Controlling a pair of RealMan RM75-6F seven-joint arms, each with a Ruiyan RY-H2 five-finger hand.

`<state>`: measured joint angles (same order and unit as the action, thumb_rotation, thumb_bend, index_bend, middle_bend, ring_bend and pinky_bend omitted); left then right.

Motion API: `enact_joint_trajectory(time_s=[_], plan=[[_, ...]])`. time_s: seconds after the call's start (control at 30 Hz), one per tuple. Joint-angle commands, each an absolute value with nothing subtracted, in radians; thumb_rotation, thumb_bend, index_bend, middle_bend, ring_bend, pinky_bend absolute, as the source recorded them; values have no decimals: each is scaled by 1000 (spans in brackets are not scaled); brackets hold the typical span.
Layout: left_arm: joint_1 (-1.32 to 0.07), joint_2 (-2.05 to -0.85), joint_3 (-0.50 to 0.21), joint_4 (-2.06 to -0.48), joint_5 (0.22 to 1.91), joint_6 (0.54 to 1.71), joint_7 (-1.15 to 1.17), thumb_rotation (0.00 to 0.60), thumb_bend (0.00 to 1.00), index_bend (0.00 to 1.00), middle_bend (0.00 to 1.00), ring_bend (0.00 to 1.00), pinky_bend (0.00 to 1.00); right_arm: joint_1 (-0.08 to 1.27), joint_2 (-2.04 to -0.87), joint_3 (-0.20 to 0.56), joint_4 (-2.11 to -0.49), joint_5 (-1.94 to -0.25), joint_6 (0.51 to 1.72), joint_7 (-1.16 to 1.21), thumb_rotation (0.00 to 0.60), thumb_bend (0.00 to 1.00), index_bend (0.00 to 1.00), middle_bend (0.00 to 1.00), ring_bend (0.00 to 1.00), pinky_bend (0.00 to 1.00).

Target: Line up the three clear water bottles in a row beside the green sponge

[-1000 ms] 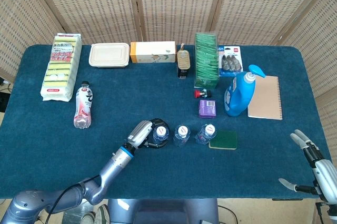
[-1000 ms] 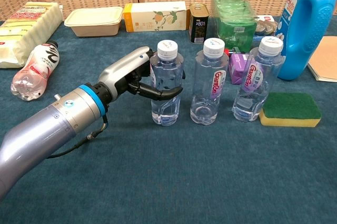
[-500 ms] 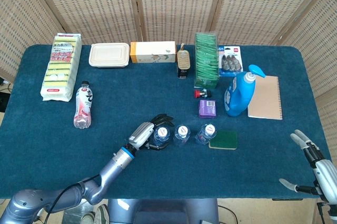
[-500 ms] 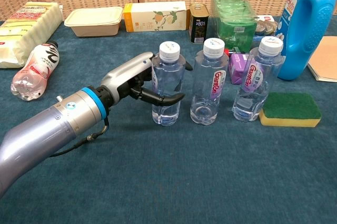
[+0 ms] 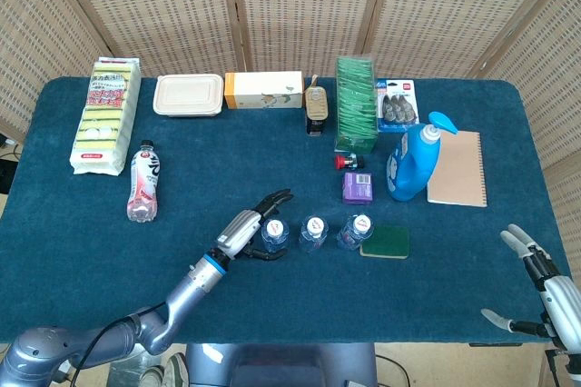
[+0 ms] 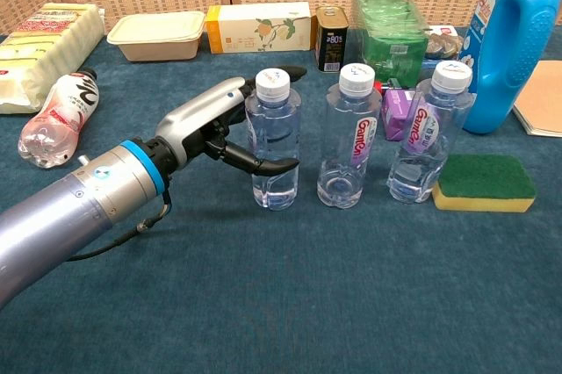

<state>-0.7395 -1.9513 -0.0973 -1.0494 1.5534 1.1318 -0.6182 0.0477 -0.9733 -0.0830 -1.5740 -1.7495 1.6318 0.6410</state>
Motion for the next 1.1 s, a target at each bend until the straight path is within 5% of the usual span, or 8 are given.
enact_joint_trajectory(time_s=[0.03, 0.27, 0.7, 1.1], plan=[[-727, -1937, -90, -1069, 1564, 1155, -607, 600, 226, 6, 1, 0, 182, 48, -973, -84, -1573, -1751, 1631, 643, 600, 0, 0, 0, 0, 64], [-689, -1846, -85, -1183, 1580, 1225, -595, 600, 225, 0, 0, 0, 141, 47, -972, -85, -1573, -1755, 1634, 634, 600, 0, 0, 0, 0, 64], [-451, -1264, -12, -1646, 1571, 1462, -333, 600, 206, 0, 0, 0, 100, 42, -967, -87, -1601, -1758, 1628, 572, 600, 0, 1, 0, 0, 55], [-153, -1067, 105, -1613, 1546, 1696, -307, 600, 133, 0, 0, 0, 82, 15, -1007, -32, -1602, -1685, 1670, 426, 600, 0, 63, 0, 0, 43]])
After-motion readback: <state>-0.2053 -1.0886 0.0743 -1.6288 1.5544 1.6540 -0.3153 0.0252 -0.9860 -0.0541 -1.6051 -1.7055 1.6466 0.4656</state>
